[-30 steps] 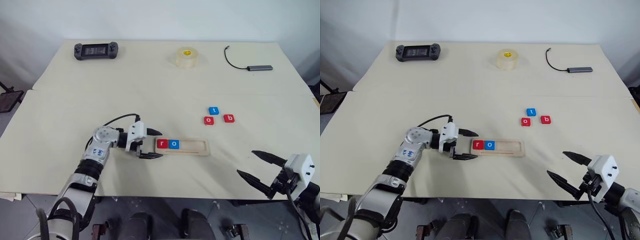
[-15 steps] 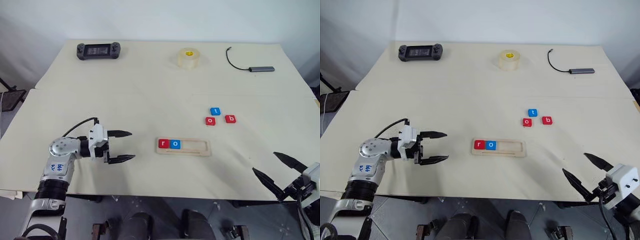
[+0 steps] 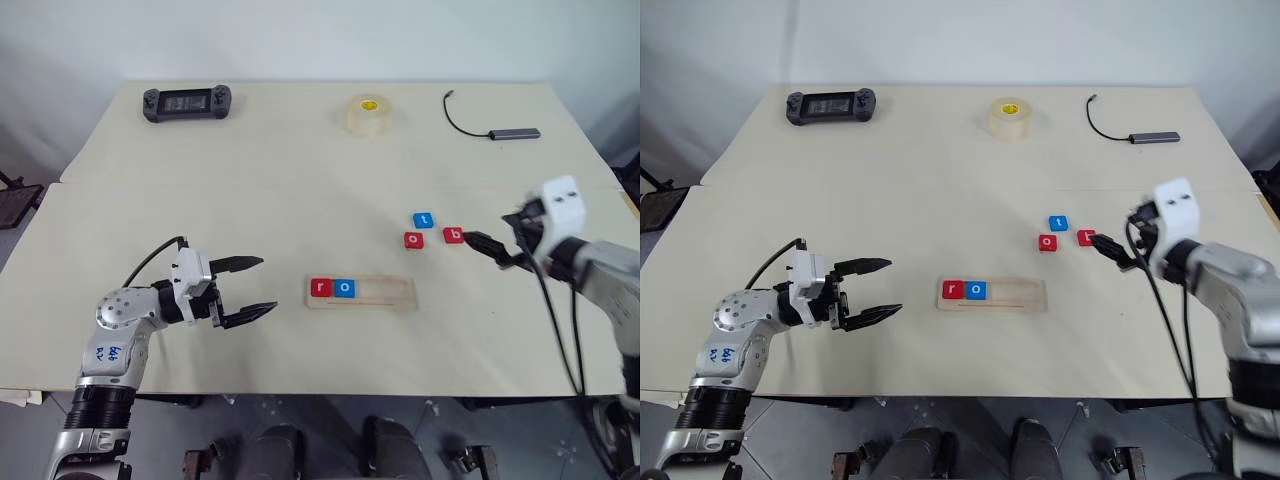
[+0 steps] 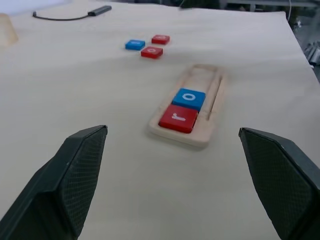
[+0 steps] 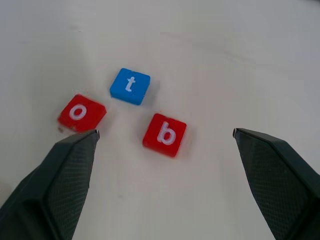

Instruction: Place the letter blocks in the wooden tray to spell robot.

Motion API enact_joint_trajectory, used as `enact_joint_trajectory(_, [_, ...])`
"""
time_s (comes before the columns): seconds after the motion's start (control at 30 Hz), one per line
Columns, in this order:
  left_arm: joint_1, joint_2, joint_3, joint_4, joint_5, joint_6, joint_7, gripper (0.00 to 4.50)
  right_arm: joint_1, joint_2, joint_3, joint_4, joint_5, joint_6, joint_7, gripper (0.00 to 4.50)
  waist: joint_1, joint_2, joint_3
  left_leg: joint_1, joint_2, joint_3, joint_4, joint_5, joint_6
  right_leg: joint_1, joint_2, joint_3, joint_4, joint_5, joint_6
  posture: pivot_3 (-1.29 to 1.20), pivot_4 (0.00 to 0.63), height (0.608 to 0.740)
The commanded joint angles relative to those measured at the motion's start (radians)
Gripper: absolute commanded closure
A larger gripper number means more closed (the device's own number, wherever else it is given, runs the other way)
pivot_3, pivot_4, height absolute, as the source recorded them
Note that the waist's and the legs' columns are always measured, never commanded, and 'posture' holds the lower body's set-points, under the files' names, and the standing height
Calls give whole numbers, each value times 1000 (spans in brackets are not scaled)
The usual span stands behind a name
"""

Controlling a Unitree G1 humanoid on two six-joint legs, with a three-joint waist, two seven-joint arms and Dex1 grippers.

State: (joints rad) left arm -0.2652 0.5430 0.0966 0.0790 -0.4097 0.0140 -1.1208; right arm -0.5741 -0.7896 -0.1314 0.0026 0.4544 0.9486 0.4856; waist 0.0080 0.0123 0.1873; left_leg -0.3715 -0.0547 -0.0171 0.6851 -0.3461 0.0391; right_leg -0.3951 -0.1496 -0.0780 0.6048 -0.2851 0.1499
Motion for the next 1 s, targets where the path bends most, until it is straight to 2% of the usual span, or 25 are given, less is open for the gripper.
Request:
enact_joint_trajectory(0.03, [13, -16, -2, -55, -14, -4, 26, 14, -81, 29, 33, 72, -46, 22, -24, 0, 1, 0, 0, 0, 0, 0, -1, 0, 0, -1, 0, 0, 0, 0, 0, 0, 150, 740])
enact_joint_trajectory(0.23, [27, -32, -6, -69, -4, -14, 55, 14, -155, 81, 73, 109, -79, 30, -12, 0, -6, 0, 0, -1, -1, 1, -1, 0, 0, -2, 0, 0, 0, 0, 0, 0, 150, 740])
enact_joint_trajectory(0.7, [28, -27, -11, -73, -8, -13, 59, 14, -159, 104, 68, 91, -99, 52, -21, 0, -9, 0, 0, -1, -1, 1, -1, 0, 0, -2, 0, 0, 1, 0, 0, 0, 150, 740])
enact_joint_trajectory(1.0, [4, -24, -16, -59, -8, -17, 48, 14, -151, 129, 58, 182, -151, 68, -84, 0, -10, 0, 0, -1, -1, 2, -1, 0, 0, -2, 1, 0, 1, 0, 0, 0, 150, 740])
